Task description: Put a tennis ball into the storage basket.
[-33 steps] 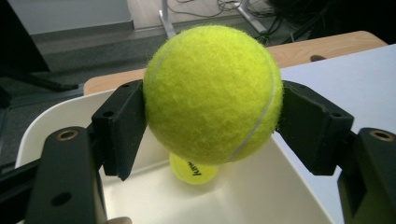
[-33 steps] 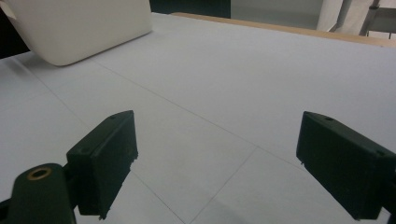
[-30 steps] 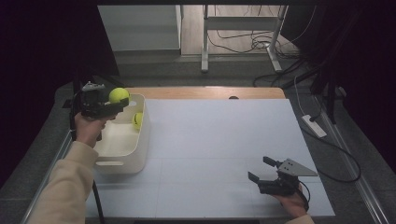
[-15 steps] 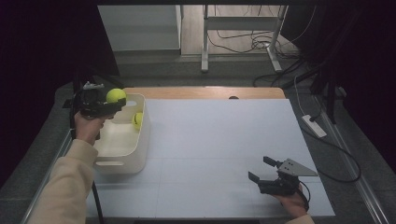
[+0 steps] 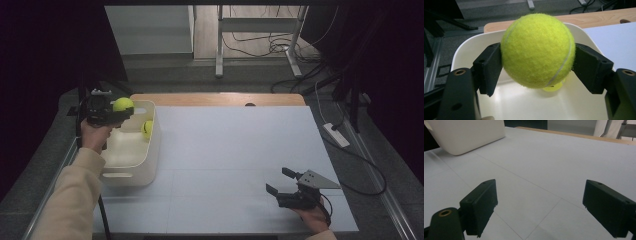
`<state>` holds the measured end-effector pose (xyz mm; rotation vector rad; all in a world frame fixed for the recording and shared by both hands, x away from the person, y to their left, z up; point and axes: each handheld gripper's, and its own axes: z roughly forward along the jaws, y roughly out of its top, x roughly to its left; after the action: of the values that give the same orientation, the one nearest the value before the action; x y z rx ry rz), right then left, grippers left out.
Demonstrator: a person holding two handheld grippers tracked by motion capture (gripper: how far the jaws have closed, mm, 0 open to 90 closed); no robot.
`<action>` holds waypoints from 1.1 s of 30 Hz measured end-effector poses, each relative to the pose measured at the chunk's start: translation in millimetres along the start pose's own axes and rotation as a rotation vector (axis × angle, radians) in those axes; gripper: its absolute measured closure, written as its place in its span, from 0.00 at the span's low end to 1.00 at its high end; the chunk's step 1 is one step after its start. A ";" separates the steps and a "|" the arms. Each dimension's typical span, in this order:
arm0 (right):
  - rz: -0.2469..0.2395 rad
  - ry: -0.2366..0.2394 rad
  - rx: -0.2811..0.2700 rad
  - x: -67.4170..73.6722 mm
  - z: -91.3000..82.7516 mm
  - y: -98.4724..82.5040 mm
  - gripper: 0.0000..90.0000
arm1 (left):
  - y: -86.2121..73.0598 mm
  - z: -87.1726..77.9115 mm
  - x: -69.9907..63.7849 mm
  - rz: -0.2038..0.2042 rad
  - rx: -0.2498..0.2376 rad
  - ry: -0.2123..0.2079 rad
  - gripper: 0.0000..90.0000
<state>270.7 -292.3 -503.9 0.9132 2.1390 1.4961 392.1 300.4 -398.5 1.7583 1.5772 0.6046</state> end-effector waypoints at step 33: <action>-0.003 0.004 0.002 0.3 0.2 -0.5 0.14 | -5.7 12.0 3.4 0.026 0.096 0.106 0.33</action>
<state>270.4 -292.1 -504.4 0.9081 2.1442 1.4965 397.6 301.7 -411.0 1.8471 1.6829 0.6537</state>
